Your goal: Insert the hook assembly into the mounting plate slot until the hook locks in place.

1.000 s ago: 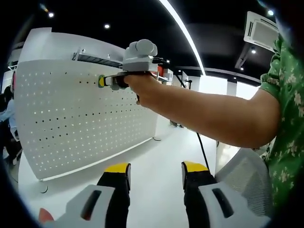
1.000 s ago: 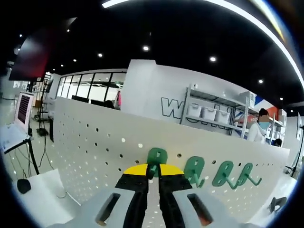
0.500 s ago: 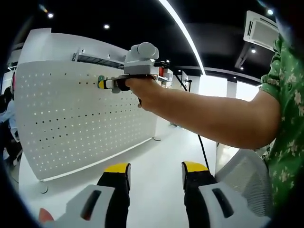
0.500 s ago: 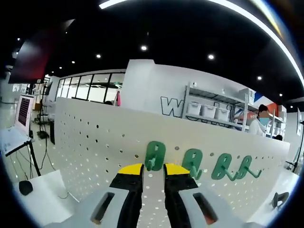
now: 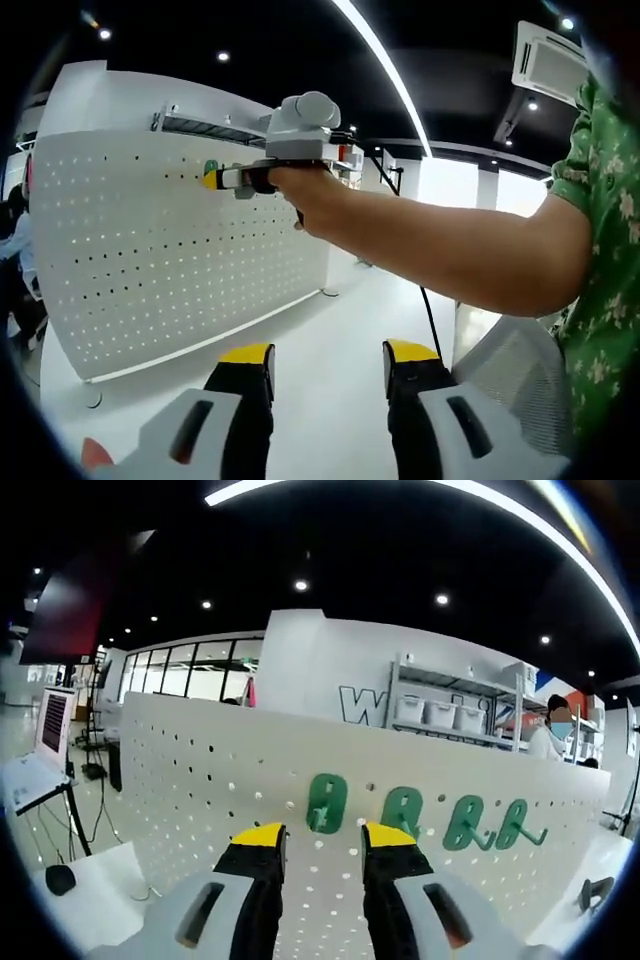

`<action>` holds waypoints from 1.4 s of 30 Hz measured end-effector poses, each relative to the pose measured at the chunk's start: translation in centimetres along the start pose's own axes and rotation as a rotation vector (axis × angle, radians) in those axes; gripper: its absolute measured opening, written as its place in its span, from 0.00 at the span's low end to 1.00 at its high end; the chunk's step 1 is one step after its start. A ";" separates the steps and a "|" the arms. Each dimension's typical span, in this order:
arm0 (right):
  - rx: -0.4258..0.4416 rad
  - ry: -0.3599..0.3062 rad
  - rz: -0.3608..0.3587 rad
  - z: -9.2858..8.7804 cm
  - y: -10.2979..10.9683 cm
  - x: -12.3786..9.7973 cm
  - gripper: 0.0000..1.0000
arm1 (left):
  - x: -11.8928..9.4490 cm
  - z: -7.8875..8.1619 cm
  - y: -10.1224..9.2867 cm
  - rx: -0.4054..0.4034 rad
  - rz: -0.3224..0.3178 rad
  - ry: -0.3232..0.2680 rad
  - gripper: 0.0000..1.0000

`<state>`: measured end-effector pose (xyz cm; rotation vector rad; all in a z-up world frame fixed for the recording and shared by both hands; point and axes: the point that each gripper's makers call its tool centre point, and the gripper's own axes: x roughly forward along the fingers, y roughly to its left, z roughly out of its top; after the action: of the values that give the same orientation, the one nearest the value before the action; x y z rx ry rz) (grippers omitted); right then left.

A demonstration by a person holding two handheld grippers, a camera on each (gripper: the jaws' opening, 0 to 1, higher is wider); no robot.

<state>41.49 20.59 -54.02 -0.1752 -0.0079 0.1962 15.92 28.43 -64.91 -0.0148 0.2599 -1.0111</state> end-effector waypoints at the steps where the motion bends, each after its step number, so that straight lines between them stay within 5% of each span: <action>1: 0.001 0.001 0.000 0.0 0.0 0.0 0.34 | 0.0 0.1 0.0 0.002 0.001 -0.001 0.45; 42: 0.041 0.005 0.027 -1.7 -1.4 -4.9 0.41 | 0.5 0.8 -2.4 0.033 0.002 0.005 0.45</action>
<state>36.99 18.00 -55.43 -0.1351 0.0035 0.2227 14.37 26.69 -63.94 0.0179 0.2474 -1.0133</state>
